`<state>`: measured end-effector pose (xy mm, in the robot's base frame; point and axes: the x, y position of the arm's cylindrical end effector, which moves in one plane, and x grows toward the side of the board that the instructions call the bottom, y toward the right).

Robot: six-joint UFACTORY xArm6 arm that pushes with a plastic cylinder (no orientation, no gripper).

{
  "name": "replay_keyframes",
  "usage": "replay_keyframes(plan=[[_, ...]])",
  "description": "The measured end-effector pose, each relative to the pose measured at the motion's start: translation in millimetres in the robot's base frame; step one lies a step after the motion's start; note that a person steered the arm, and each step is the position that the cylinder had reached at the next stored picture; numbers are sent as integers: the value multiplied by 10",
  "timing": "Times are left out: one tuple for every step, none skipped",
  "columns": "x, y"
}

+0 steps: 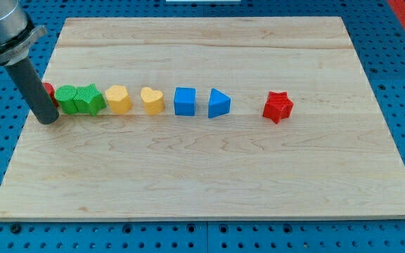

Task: Slide yellow hexagon to the top of yellow heart

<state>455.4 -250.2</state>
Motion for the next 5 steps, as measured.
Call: replay_keyframes(plan=[[44,-32],[9,-131],[43,40],[118,399],[118,613]])
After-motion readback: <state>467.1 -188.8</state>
